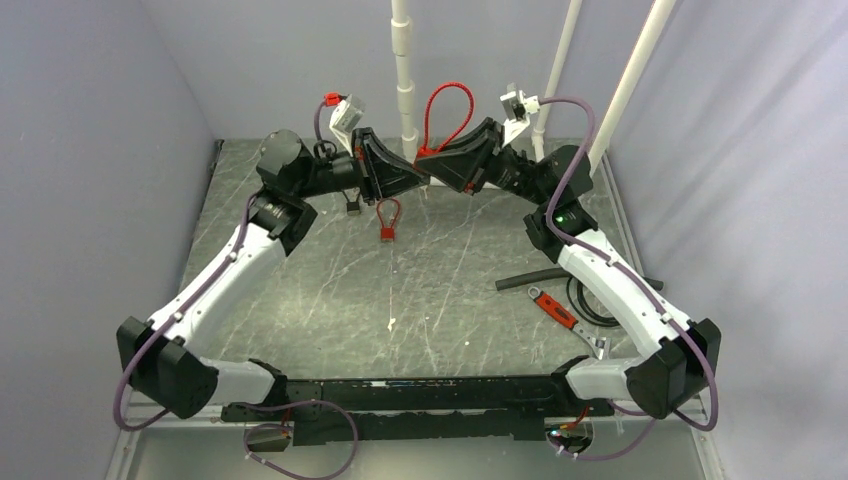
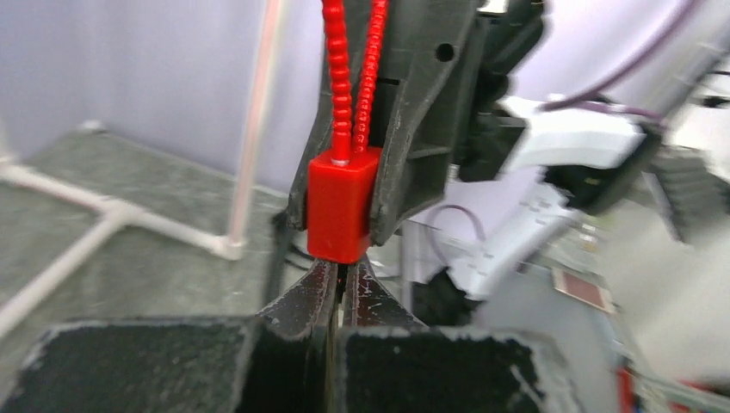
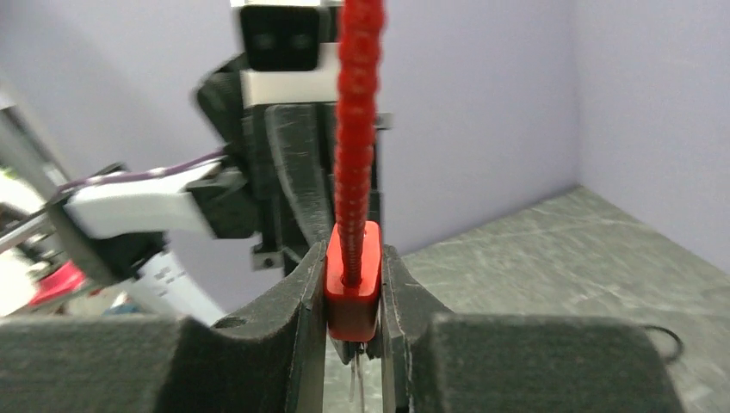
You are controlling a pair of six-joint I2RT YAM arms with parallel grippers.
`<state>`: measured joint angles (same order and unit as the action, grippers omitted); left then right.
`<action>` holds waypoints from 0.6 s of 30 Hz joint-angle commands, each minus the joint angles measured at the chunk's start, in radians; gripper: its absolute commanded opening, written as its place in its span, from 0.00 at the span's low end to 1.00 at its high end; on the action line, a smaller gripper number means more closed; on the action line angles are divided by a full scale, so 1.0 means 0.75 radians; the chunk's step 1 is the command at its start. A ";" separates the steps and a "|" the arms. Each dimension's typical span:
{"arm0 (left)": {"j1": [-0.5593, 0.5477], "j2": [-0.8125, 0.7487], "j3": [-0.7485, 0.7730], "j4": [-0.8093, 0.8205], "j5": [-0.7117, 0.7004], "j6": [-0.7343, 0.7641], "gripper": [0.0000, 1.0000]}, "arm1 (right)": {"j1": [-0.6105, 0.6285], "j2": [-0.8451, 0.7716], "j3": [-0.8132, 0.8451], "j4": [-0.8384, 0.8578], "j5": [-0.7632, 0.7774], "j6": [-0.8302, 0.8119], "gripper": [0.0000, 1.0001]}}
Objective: Lock with the key
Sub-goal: Remove the key from the lock.
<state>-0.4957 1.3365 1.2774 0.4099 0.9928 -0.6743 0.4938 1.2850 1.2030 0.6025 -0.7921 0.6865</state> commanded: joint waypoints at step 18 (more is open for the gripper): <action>-0.039 0.208 -0.095 0.715 0.523 -0.705 0.00 | -0.080 0.013 0.092 0.523 -0.073 0.195 0.00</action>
<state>-0.5312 1.4967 1.2003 0.7036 1.2434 -1.0122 0.4232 1.3144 1.2308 0.8040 -0.7658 0.7826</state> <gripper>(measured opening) 0.022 0.224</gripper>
